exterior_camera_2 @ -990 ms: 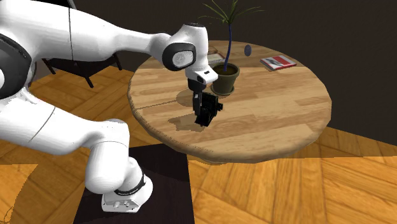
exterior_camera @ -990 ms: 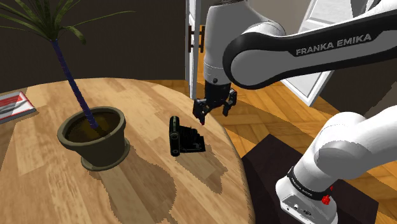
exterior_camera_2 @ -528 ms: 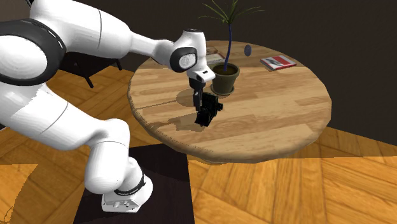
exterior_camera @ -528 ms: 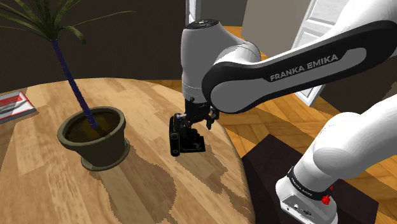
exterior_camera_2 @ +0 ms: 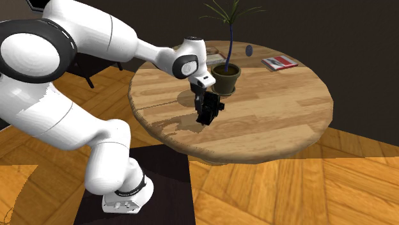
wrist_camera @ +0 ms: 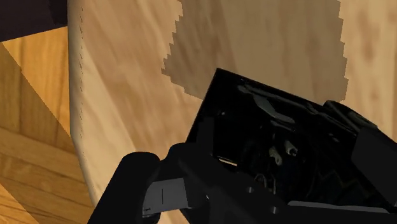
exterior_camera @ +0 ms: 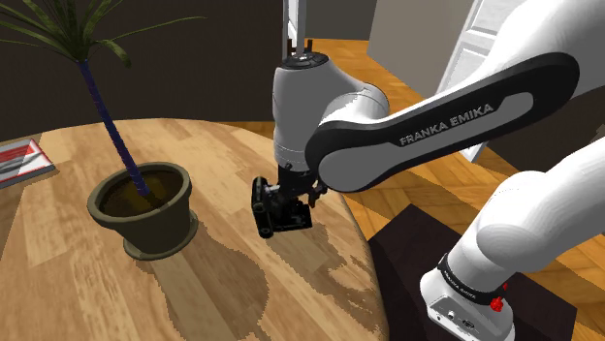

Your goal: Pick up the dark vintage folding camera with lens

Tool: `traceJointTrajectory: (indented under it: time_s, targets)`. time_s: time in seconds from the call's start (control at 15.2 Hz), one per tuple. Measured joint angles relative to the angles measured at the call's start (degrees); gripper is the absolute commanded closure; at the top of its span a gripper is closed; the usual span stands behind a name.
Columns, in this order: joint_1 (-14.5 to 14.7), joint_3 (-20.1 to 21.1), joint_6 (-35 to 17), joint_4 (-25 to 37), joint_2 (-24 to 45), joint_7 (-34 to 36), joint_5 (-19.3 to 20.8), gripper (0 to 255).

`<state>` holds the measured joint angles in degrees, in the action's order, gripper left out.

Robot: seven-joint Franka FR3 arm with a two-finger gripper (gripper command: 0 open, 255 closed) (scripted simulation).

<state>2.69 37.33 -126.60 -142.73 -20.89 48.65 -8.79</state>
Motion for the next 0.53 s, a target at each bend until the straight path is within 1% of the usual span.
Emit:
traceJointTrajectory:
  time_s: [0.2, 0.53]
  targets:
    - [0.18, 0.47, -0.9, 0.79, 0.21, 0.13, 0.08, 255]
    - [0.51, -0.3, 0.04, 0.36, -1.02, -0.54, -0.58, 255]
